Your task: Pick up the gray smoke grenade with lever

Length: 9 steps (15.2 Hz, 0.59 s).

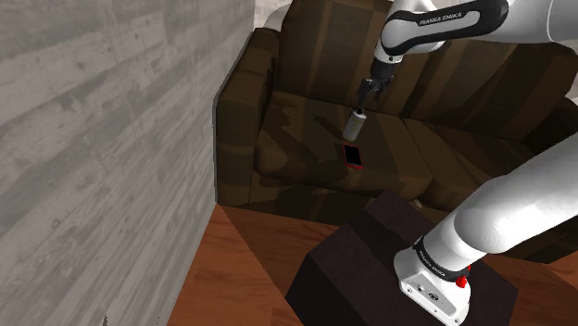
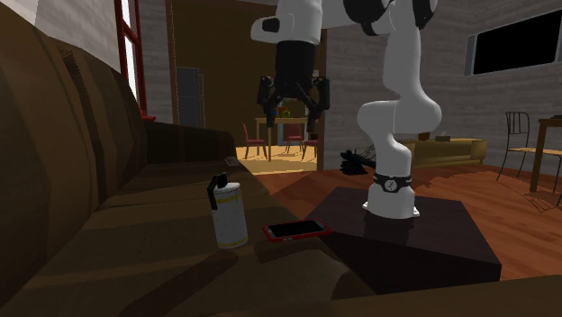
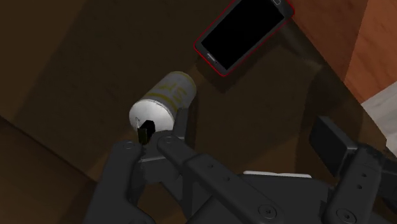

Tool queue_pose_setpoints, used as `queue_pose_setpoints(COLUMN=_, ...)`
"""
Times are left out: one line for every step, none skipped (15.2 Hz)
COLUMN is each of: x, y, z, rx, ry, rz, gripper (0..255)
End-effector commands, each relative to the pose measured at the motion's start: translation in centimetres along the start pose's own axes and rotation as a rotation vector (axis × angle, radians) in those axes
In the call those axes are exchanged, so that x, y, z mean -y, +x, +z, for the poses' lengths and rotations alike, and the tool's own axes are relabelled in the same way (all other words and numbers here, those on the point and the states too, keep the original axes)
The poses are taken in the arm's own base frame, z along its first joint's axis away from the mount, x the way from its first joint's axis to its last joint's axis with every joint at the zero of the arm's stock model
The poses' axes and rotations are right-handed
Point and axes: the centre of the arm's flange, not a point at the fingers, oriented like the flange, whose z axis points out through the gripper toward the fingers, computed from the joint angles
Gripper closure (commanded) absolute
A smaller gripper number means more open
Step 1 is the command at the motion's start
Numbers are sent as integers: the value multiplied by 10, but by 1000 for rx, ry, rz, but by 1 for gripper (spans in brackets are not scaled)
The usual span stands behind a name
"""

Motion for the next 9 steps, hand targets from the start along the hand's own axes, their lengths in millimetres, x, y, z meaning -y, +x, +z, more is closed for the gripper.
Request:
queue_pose_setpoints(x=-15, y=15, z=15, rx=9, ry=-6, rz=-4, gripper=0)
queue_pose_setpoints(x=-22, y=24, z=22, rx=13, ry=-9, rz=-6, gripper=0)
queue_pose_setpoints(x=-29, y=33, z=29, rx=17, ry=-11, rz=-7, gripper=0)
queue_pose_setpoints(x=-36, y=42, z=36, rx=21, ry=-14, rz=-9, gripper=0)
queue_pose_setpoints(x=-44, y=50, z=43, rx=25, ry=-16, rz=-11, gripper=0)
queue_pose_setpoints(x=-51, y=59, z=50, rx=29, ry=-19, rz=-12, gripper=0)
queue_pose_setpoints(x=-58, y=68, z=57, rx=33, ry=-21, rz=-14, gripper=0)
queue_pose_setpoints(x=-65, y=77, z=64, rx=37, ry=-24, rz=-15, gripper=0)
queue_pose_setpoints(x=-73, y=85, z=71, rx=41, ry=-26, rz=-17, gripper=0)
